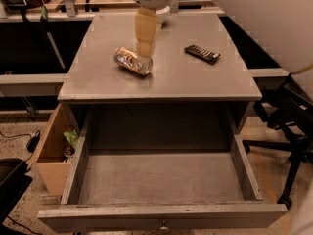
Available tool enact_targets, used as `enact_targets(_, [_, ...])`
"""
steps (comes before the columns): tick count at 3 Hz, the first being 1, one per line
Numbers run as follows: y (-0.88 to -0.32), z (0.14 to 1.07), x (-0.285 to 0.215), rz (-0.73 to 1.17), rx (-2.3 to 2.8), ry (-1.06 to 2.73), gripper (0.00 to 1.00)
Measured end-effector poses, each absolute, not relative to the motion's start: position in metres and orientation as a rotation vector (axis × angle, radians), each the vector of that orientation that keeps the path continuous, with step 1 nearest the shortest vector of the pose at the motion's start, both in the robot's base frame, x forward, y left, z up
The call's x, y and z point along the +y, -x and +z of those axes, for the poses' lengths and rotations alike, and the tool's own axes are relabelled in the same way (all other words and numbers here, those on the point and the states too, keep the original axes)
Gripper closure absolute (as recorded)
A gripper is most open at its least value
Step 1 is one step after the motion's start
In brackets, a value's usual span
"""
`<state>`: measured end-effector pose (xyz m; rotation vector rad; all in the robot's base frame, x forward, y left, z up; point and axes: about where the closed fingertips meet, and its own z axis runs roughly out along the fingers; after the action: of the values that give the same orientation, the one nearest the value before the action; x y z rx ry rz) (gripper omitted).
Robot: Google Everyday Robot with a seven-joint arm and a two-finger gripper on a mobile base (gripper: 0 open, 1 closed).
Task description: Place orange can upright
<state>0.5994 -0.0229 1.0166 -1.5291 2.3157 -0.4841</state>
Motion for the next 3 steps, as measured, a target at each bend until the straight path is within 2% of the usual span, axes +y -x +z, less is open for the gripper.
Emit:
enact_targets(2, [-0.609,1.02,-0.008,-0.488,2.271,1.521,0.0])
enact_targets(3, [-0.634,1.003,0.004,-0.406,2.356,1.461,0.0])
